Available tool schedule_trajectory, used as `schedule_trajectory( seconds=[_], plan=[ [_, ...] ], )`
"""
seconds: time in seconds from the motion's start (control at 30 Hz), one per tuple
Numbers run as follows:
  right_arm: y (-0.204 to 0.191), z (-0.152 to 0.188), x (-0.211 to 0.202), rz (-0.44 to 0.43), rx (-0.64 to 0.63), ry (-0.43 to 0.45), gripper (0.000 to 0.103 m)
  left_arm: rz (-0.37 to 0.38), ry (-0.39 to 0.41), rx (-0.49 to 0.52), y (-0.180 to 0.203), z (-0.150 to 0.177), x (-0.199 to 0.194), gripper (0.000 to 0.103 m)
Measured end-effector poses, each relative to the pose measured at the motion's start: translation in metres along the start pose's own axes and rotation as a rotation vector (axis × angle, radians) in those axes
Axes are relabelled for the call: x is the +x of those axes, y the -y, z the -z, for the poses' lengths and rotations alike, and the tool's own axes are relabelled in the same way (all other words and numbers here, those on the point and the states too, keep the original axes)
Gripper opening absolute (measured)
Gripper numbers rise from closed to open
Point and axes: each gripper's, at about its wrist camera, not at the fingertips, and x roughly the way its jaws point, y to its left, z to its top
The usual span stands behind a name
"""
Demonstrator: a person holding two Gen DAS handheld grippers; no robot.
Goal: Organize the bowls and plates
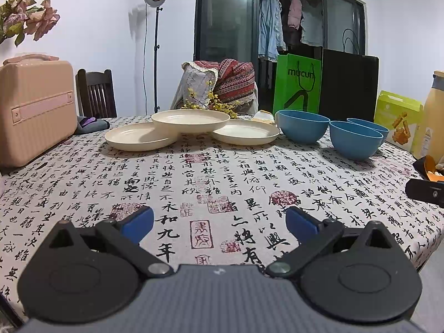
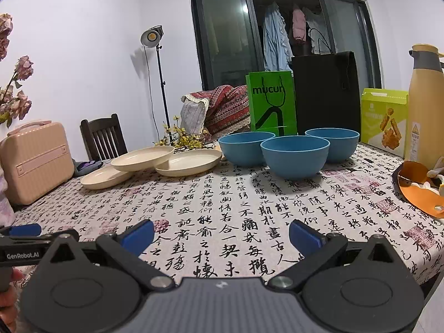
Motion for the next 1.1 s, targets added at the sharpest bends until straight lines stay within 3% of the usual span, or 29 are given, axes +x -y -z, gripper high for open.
schedule_trajectory(
  seconds=[1.1],
  plan=[
    [-0.0003, 0.0005, 0.0003, 0.001, -0.002, 0.002, 0.103, -0.002, -0.002, 0.000, -0.0014, -0.0018, 0.0010, 0.103]
  ],
)
